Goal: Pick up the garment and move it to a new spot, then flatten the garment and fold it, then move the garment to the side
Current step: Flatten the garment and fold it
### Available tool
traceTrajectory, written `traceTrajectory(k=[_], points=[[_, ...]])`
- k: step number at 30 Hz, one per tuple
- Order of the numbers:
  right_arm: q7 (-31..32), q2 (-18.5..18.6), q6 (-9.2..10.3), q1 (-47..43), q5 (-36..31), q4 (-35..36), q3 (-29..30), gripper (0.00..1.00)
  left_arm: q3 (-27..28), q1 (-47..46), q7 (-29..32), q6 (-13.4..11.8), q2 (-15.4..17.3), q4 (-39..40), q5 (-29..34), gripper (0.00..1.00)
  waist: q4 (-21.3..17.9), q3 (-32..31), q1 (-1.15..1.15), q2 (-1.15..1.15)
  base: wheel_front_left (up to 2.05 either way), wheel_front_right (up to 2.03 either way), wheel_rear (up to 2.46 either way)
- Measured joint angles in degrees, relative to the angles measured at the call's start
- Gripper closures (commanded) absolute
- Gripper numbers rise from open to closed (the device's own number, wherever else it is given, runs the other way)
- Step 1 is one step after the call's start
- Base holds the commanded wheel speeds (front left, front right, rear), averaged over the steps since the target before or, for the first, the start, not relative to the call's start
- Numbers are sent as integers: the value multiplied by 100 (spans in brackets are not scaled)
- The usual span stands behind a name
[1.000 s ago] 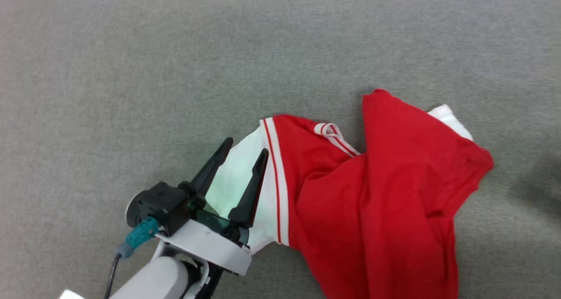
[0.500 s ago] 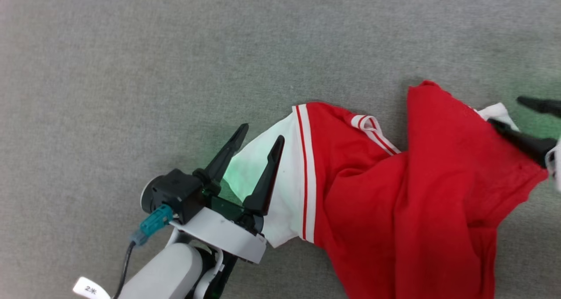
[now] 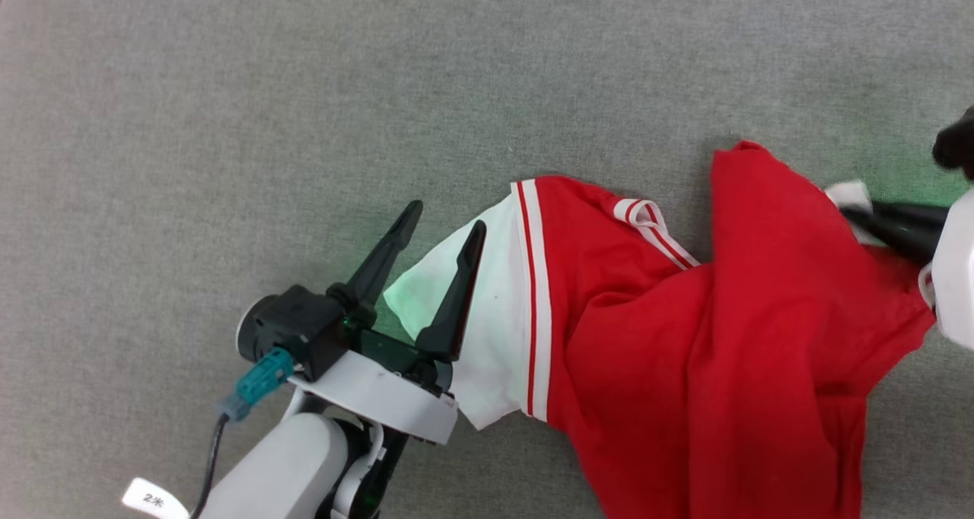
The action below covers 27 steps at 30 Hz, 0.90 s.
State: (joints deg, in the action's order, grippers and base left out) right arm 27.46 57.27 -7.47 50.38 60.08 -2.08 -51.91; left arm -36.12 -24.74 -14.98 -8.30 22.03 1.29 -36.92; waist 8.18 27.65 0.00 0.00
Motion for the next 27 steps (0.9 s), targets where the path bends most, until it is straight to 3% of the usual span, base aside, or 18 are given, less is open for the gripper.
traceTrajectory(k=[8,16,22,27], points=[[-1618,-214,-4,580,-19,-314,379,100,183,94,-1,54,-14,5,59,0,-84,-189,0,0,0,0,0],[-3435,-404,-5,732,261,-873,1462,100,245,186,-1,75,-10,33,74,0,-159,-361,0,0,0,0,0],[-3515,-85,-5,-127,165,-1884,1631,100,249,260,-2,99,-49,53,91,0,-106,-406,0,0,0,0,0],[-3641,-108,-4,-670,101,-2686,1707,100,252,289,-2,99,-54,45,97,0,-93,-434,0,0,0,0,0]])
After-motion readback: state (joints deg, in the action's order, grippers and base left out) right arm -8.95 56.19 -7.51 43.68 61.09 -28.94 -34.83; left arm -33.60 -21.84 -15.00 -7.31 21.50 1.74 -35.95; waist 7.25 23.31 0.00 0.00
